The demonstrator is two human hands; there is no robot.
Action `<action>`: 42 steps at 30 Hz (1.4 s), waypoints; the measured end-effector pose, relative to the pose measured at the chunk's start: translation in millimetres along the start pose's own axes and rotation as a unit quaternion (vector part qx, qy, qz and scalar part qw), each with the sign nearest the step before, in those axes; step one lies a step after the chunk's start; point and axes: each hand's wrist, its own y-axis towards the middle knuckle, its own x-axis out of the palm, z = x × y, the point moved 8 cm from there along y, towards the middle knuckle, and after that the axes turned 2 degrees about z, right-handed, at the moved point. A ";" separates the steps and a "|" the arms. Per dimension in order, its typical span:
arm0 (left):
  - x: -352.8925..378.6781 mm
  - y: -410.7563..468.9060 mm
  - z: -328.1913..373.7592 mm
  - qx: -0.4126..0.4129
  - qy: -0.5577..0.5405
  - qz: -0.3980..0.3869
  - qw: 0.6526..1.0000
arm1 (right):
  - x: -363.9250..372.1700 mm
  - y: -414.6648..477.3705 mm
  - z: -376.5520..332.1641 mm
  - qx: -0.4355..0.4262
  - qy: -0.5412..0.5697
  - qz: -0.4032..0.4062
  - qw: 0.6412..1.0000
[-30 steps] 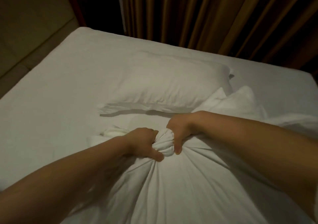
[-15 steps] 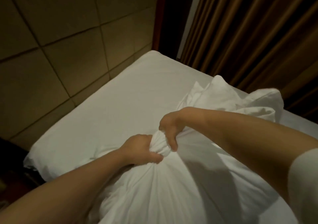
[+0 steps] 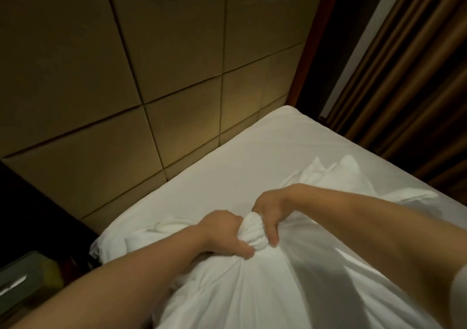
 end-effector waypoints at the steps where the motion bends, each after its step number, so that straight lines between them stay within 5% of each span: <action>1: -1.7 9.4 -0.9 0.001 -0.001 -0.007 1.000 | -3.9 4.4 7.0 0.002 0.000 0.002 1.000; 11: -76.7 118.2 -48.5 0.042 -0.037 -0.089 0.995 | -97.0 64.4 58.9 0.060 0.087 -0.036 0.994; 19: -195.5 184.4 -202.9 -0.063 -0.170 0.045 0.982 | -281.7 208.4 30.2 0.038 -0.016 0.004 0.999; 22: -186.7 201.2 -260.6 -0.148 -0.196 0.016 0.969 | -304.4 259.6 -22.1 -0.021 -0.109 0.097 0.989; 27: -158.5 223.9 -284.6 -0.156 -0.201 -0.018 0.967 | -274.8 262.9 -39.8 -0.088 -0.042 0.313 0.945; 34: -147.2 226.6 -306.0 -0.202 -0.212 -0.046 0.955 | -225.0 175.0 33.4 -0.020 0.058 0.532 0.845; 39: -145.0 226.3 -301.9 -0.175 -0.235 -0.040 0.955 | -198.3 162.2 42.0 0.055 0.055 0.537 0.840; 42: -147.8 222.3 -300.4 -0.182 -0.230 -0.042 0.955 | -179.0 136.7 62.0 0.144 0.125 0.591 0.784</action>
